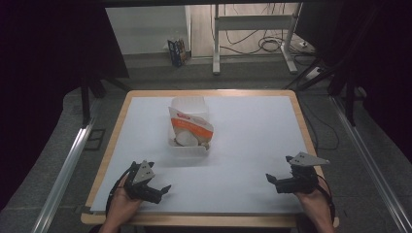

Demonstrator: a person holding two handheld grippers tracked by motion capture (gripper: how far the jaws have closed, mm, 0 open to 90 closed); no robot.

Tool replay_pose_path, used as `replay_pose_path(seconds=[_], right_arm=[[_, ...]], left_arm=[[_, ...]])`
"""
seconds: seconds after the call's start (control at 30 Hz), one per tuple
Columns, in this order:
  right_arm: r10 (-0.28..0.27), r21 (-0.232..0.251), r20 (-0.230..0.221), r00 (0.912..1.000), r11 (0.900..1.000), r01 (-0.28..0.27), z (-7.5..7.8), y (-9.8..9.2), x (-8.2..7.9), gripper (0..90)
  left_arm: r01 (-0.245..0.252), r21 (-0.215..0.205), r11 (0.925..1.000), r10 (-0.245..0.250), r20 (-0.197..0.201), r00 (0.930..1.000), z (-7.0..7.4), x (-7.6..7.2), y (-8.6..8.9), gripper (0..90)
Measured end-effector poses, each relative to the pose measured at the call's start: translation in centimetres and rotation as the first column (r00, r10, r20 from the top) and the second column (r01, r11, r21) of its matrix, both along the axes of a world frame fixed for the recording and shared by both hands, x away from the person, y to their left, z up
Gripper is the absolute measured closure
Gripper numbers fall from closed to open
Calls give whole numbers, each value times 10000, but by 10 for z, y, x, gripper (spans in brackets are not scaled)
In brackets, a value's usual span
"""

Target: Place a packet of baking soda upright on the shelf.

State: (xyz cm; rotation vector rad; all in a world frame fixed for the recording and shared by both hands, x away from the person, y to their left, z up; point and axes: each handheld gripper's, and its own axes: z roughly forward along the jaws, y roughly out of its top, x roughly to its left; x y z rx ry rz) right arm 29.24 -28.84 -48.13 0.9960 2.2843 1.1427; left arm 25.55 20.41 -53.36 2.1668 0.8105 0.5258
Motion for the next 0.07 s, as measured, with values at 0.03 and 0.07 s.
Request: replay_pose_path(seconds=[0.03, 0.07], right_arm=[[10, 16, -27, 10000, 10000, -10, -1, 0, 0, 6], [14, 5, -32, 10000, 10000, -14, -1, 0, 1, 6]], left_arm=[[2, -6, 10000, -2, 1, 10000, 0, 0, 0, 0], [-8, -22, 10000, 8, 1, 10000, 0, 0, 0, 0]])
